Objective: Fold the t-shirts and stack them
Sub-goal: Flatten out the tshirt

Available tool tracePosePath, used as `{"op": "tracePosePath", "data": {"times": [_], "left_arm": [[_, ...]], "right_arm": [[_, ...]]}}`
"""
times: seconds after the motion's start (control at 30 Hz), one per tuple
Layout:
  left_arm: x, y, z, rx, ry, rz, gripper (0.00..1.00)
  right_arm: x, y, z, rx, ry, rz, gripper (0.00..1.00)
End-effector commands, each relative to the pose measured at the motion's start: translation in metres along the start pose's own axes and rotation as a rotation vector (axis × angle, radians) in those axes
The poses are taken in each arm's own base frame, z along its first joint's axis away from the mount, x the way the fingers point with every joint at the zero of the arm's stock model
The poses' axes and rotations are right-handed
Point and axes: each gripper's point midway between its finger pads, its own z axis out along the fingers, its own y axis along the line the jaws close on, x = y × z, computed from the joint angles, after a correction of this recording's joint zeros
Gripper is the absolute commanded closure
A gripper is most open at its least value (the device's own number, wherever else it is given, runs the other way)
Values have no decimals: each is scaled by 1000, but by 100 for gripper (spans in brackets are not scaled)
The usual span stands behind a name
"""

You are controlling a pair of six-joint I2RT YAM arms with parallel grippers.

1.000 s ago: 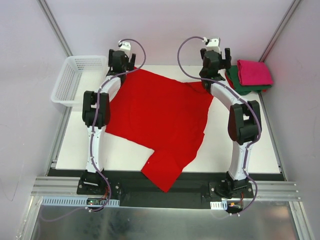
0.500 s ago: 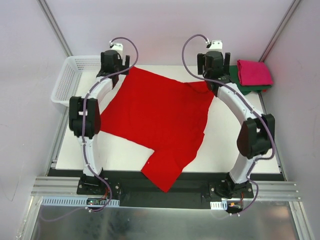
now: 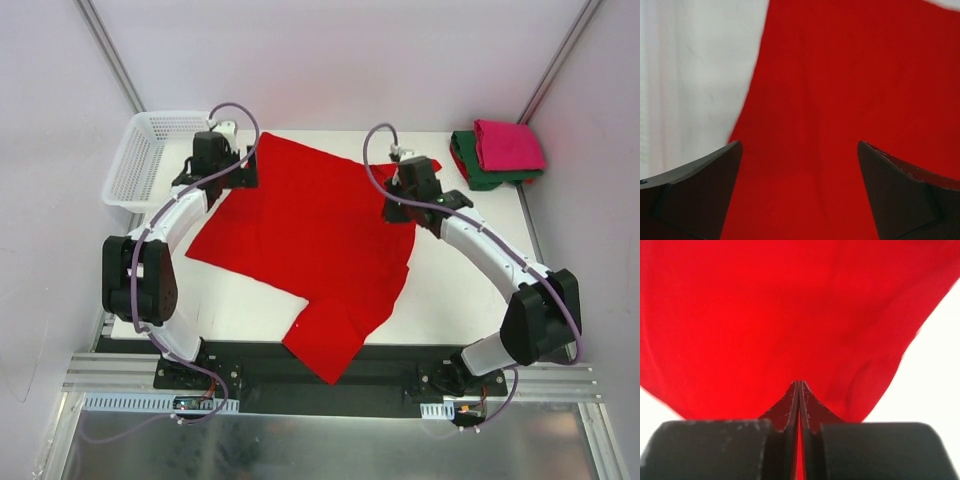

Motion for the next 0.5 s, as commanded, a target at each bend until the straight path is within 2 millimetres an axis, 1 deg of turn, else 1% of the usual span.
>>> {"op": "tracePosePath", "data": {"times": [0.0, 0.03, 0.07, 0.13, 0.17, 0.23, 0.27, 0.4, 0.47], "left_arm": [[45, -28, -18, 84, 110, -84, 1], [47, -31, -19, 87, 112, -84, 1], [48, -32, -22, 82, 109, -82, 1], [52, -38, -24, 90, 117, -74, 1], [50, -40, -25, 95, 112, -76, 1], [51, -42, -26, 100, 113, -81, 1], [51, -44, -27, 102, 111, -83, 1], [52, -46, -29, 108, 113, -80, 1], [52, -45, -29, 106, 113, -76, 1]], "right_arm": [[61, 20, -13, -77, 154, 72, 99], [82, 17, -12, -66, 191, 71, 99], [92, 21, -13, -67, 208, 78, 99], [115, 20, -12, -55, 247, 78, 99], [125, 23, -11, -55, 263, 82, 99], [134, 26, -9, -58, 276, 93, 99], [147, 28, -8, -57, 306, 90, 99], [166, 34, -4, -61, 332, 104, 99], [177, 33, -1, -49, 358, 97, 99]]}}
